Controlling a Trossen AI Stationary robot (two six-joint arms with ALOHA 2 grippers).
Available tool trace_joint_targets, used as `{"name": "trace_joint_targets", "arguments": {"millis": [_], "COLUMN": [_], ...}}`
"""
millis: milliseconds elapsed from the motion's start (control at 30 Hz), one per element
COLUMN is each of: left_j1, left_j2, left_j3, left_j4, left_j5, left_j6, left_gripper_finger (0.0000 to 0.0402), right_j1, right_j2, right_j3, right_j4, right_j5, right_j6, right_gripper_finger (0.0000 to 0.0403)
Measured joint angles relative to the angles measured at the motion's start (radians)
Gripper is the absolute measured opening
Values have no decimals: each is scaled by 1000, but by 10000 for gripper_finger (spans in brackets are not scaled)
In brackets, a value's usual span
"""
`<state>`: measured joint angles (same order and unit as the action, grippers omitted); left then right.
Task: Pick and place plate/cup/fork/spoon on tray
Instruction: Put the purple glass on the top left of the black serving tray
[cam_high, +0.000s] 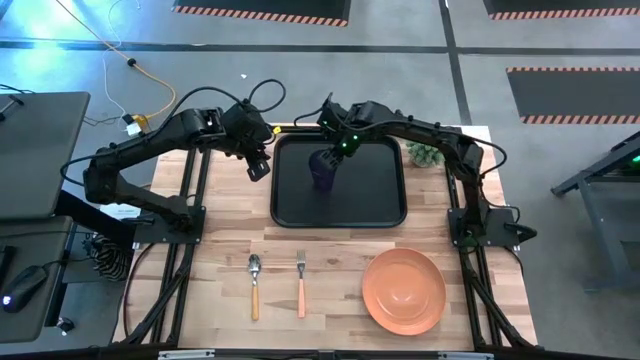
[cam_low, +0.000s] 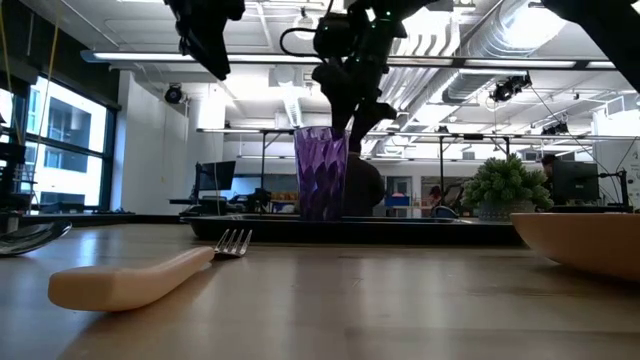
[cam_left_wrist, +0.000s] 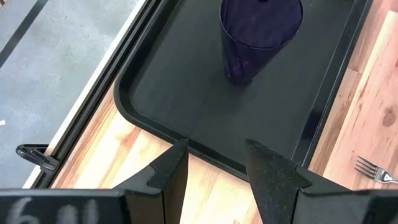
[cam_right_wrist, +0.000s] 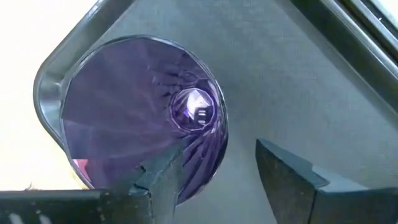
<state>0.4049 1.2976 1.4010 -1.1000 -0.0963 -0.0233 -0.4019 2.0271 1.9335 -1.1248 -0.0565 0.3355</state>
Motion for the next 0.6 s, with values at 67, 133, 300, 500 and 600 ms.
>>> {"name": "trace_joint_targets", "arguments": {"millis": [67, 133, 300, 500, 600], "left_j1": [0, 0, 0, 0, 0], "left_j2": [0, 0, 0, 1, 1], "left_j3": [0, 0, 0, 0, 0], "left_j4": [0, 0, 1, 2, 2], "left_j5": [0, 0, 0, 0, 0], "left_j6": [0, 0, 0, 0, 0], "left_gripper_finger": [147, 147, 147, 147, 147], "right_j1": [0, 0, 0, 0, 0], "right_j2": [5, 9, 18, 24, 24], "right_j3": [0, 0, 0, 0, 0], "right_j4": [1, -6, -12, -12, -12], "right_j5": [-2, -3, -4, 4, 10], "right_j6": [0, 1, 2, 3, 0], "right_gripper_finger": [180, 163, 114, 61, 27]}}
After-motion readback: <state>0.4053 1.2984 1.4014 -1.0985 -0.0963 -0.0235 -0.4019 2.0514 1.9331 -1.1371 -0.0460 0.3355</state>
